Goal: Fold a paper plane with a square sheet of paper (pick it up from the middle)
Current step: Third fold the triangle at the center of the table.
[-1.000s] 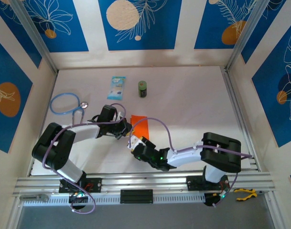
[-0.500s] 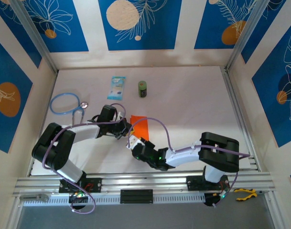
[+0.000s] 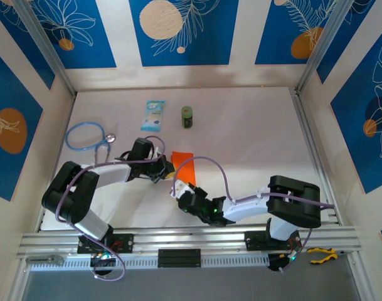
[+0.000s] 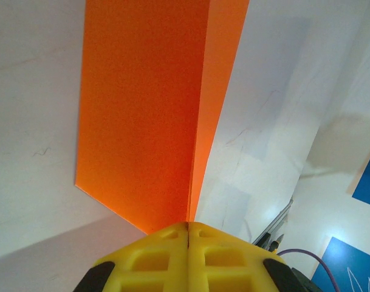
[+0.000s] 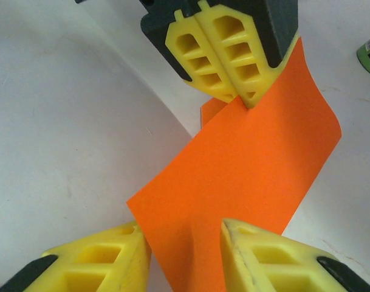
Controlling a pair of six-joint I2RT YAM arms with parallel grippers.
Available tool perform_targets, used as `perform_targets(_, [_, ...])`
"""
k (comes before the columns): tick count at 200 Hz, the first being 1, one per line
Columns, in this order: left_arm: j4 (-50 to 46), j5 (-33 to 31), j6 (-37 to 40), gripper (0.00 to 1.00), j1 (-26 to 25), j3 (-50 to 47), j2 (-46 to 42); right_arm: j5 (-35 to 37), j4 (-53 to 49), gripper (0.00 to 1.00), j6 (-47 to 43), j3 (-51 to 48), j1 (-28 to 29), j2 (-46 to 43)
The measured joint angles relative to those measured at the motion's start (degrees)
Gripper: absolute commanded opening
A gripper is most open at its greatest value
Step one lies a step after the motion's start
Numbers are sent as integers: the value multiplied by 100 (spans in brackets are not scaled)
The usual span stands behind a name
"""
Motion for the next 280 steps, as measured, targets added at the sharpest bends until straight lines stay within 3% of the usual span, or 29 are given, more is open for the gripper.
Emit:
perform_targets(133, [0, 0, -17, 0, 0, 0, 0, -2, 247, 23, 35, 4, -9, 11])
perform_targets(196, [0, 0, -17, 0, 0, 0, 0, -28, 168, 7, 214, 7, -59, 11])
perform_targets(214, [-39, -4, 2, 20, 0, 2, -22, -90, 120, 3, 291, 7, -98, 11])
perform_targets(238, [-431, -175, 214, 38, 13, 63, -240, -337, 46, 2, 476, 7, -219, 7])
perform_targets(280, [-1499, -863, 785, 44, 186, 439, -962, -1451, -286, 2, 977, 162, -741, 2])
